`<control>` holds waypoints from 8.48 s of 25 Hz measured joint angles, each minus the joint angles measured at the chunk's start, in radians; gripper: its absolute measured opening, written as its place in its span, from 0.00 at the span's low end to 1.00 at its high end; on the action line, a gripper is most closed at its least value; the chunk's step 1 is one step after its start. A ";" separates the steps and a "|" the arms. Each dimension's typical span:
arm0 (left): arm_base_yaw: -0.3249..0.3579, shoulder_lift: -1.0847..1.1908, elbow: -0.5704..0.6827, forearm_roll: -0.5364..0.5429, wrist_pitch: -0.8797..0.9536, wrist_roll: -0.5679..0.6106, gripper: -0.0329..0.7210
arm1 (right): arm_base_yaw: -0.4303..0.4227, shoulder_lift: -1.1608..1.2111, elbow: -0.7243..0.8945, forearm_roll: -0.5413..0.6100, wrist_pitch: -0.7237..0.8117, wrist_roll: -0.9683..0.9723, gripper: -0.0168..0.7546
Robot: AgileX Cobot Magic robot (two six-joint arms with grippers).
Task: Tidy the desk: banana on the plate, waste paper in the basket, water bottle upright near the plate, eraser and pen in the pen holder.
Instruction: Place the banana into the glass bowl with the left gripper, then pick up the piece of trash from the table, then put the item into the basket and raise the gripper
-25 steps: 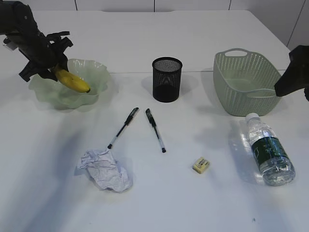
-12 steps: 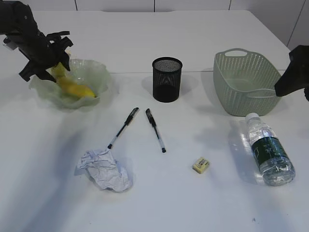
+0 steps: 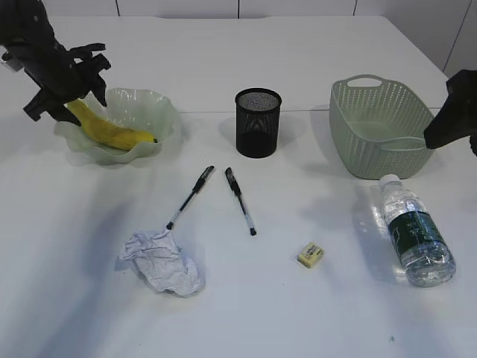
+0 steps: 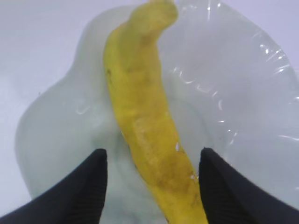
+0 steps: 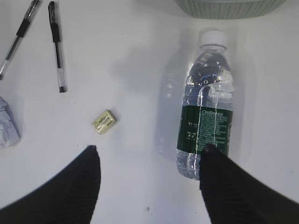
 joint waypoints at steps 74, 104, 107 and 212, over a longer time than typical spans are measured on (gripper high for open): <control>-0.010 -1.009 1.005 -0.006 0.304 0.919 0.50 | 0.704 0.593 -0.515 -0.132 0.137 -0.046 0.66; -0.010 -1.009 1.005 -0.013 0.290 0.919 0.50 | 0.732 0.865 -0.621 -0.046 -0.023 -0.112 0.79; -0.010 -1.009 1.005 -0.013 0.290 0.919 0.50 | 0.732 0.877 -0.621 -0.042 -0.024 -0.112 0.76; -0.010 -1.009 1.027 -0.083 0.282 0.919 0.48 | -0.013 0.646 -0.621 -0.099 -0.165 0.059 0.61</control>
